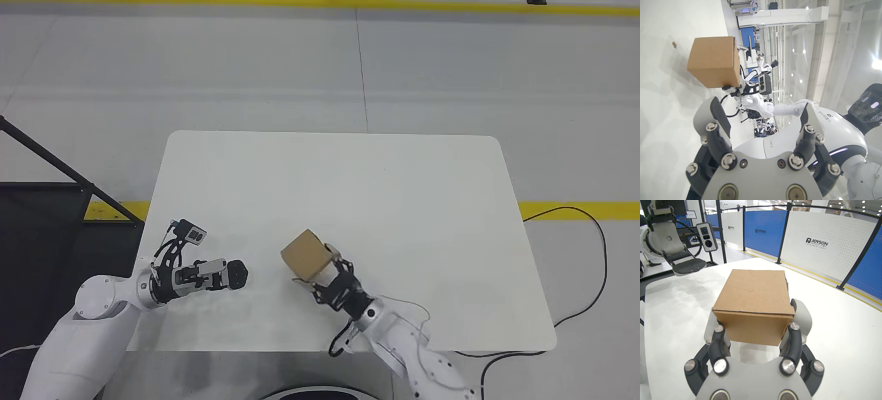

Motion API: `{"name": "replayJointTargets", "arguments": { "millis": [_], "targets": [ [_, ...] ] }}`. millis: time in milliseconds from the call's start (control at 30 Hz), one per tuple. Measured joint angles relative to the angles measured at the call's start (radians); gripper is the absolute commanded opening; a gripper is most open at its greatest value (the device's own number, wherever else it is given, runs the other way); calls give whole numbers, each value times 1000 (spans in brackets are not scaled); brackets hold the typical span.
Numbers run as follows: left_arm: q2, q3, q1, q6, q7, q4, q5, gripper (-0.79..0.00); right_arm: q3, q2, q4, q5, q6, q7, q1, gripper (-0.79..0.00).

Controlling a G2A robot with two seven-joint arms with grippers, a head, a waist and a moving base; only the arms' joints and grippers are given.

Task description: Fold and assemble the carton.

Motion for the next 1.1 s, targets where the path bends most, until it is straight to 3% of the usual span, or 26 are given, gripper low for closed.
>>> {"name": "replayJointTargets", "arguments": {
  "millis": [367,400,433,500,567,600,1100],
  "targets": [
    [0,0,0,0,0,0,0,0,-15,-18,54,25,33,46,26,-785],
    [0,0,0,0,0,0,0,0,-16,-19,56,26,34,47,27,-628],
    [0,0,0,0,0,0,0,0,-17,-20,58,29,32,49,28,-520],
    [0,0,0,0,0,0,0,0,-19,-22,61,32,21,54,31,-422],
    [0,0,0,0,0,0,0,0,-18,-22,64,32,10,58,33,-114],
    [0,0,0,0,0,0,0,0,-18,-22,64,28,1,62,34,0],
    [0,0,0,0,0,0,0,0,31,1,-42,-65,-11,88,-41,0]
  ]
}}
